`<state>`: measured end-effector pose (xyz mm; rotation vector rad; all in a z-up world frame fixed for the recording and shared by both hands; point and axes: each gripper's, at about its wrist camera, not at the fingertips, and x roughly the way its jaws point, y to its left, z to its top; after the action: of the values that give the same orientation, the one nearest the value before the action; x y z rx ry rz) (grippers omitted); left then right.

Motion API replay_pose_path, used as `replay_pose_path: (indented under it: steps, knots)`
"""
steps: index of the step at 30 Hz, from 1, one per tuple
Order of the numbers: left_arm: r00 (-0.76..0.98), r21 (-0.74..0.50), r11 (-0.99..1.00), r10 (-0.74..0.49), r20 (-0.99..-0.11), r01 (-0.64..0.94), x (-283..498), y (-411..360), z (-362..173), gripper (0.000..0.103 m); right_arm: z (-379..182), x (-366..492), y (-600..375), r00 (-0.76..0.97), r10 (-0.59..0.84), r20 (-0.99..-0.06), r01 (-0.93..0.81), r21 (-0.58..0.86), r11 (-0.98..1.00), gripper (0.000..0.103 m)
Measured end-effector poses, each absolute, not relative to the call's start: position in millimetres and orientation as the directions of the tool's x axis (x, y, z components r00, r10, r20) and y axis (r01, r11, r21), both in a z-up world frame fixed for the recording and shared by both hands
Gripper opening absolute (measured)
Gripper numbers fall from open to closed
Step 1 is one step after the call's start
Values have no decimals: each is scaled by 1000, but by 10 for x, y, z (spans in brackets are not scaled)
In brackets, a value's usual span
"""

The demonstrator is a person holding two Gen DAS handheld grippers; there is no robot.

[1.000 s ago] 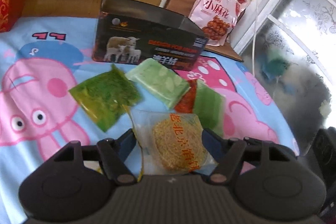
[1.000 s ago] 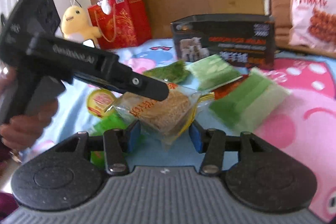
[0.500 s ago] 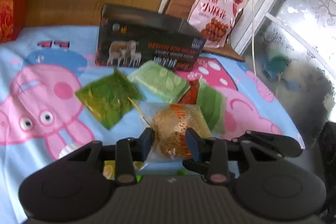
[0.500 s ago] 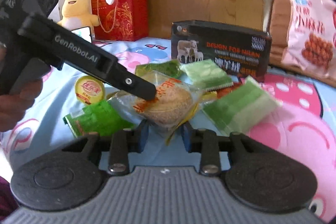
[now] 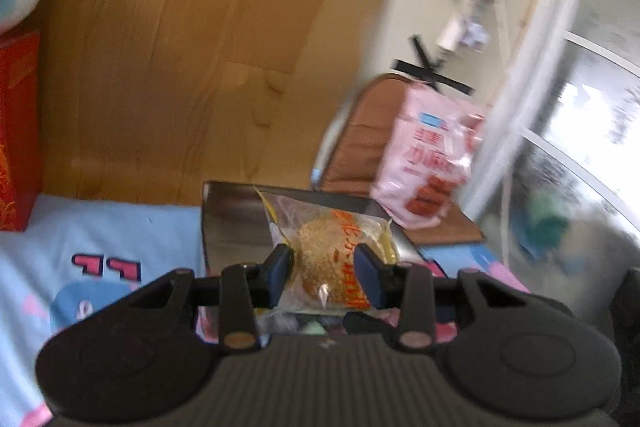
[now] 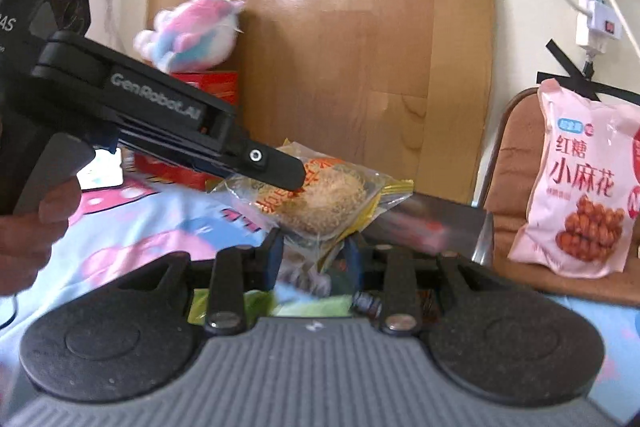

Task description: Organize snacks

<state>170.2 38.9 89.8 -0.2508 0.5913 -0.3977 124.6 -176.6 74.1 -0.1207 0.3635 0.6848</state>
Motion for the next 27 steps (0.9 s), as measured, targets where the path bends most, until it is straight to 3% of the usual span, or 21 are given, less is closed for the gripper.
replay_pose_path:
  steps: [4,7,14,21,22,24,27]
  knots:
    - [772,-293,925,-367,-518,243,1992,301,761,36,668,1579,-1593,727,544,-418,-597,6,802,38]
    - [787,-249,941,-330,-521,230,1964,296,728,36,614,1641,-1575,766,491,-416,-541,-3,841,46]
    - [776,-384,887,-426,-465,257,1378,615,749,37,596,1279,-2039,773,517,-368,-523,92,847,45]
    - [679,-520,831,-498,-539,196,1062,646,381,37,298,1621,-2163,611,567,-553,-498,289,818,45]
    - [664,-534,827,-501,-555,178,1055,650,323,37,250,1689,-2121,573,579,-580,-498,315,808,44]
    - [646,-544,824,-503,-575,157,1014,676,259,37,187,1744,-2057,507,619,-600,-505,375,777,25]
    - [644,-539,828,-498,-581,154,938,707,227,38,259,1499,-1968,480,638,-602,-571,338,749,24]
